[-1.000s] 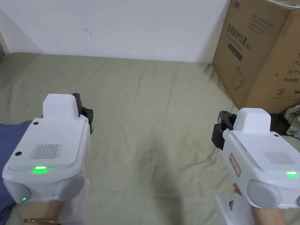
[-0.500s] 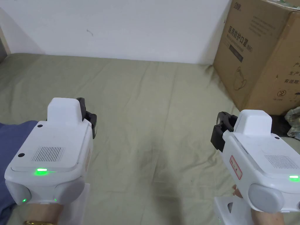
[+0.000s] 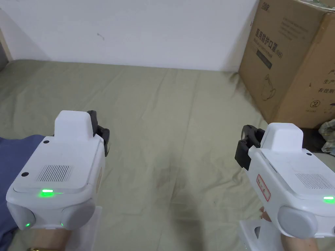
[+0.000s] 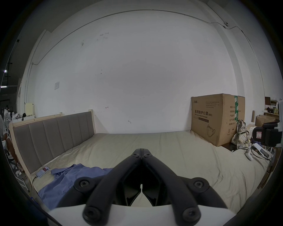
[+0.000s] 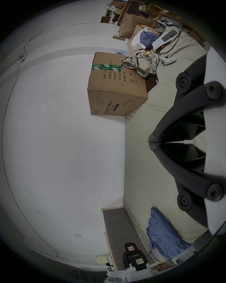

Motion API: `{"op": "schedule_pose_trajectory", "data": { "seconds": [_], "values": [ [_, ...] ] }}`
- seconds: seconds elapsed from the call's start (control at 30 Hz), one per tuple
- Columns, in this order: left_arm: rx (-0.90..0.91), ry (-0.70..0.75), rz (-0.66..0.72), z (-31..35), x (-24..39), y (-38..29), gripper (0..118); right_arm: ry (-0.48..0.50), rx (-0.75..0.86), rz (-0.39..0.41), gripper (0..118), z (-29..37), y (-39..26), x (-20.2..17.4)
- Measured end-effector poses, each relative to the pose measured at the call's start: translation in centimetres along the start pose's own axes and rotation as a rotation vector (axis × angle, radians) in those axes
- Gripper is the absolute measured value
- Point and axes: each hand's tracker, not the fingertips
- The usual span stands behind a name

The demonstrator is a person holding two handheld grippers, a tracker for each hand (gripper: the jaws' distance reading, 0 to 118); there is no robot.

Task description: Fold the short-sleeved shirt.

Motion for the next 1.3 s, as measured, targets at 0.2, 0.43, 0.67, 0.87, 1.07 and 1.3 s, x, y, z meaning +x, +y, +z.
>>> {"op": "schedule_pose_trajectory", "data": {
  "seconds": [0.2, 0.43, 0.67, 0.87, 1.07, 1.3],
  "values": [
    [0.001, -0.003, 0.001, 0.0, 0.0, 0.0, 0, 0.003, -0.001, 0.0, 0, 0.0, 0.0, -0.1],
    [0.014, 0.044, 0.011, 0.8, -1.6, 0.2, 0, 0.045, 0.006, 0.013, 0, -0.7, 0.6, -1.4],
    [0.009, 0.234, 0.031, 3.9, -7.6, -0.1, 0, 0.23, 0.034, 0.046, 0, -2.6, 1.6, -7.3],
    [0.003, 0.424, 0.005, 8.2, -13.1, -0.2, 0, 0.427, 0.049, 0.086, 0, -3.4, 2.1, -14.2],
    [-0.005, 0.556, 0.021, 11.7, -16.6, -0.6, 0, 0.579, 0.054, 0.113, 0, -3.2, 2.1, -19.5],
    [-0.021, 0.617, 0.045, 13.4, -18.2, -1.3, 0, 0.647, 0.047, 0.141, 0, -2.7, 1.7, -21.7]
  ]
}}
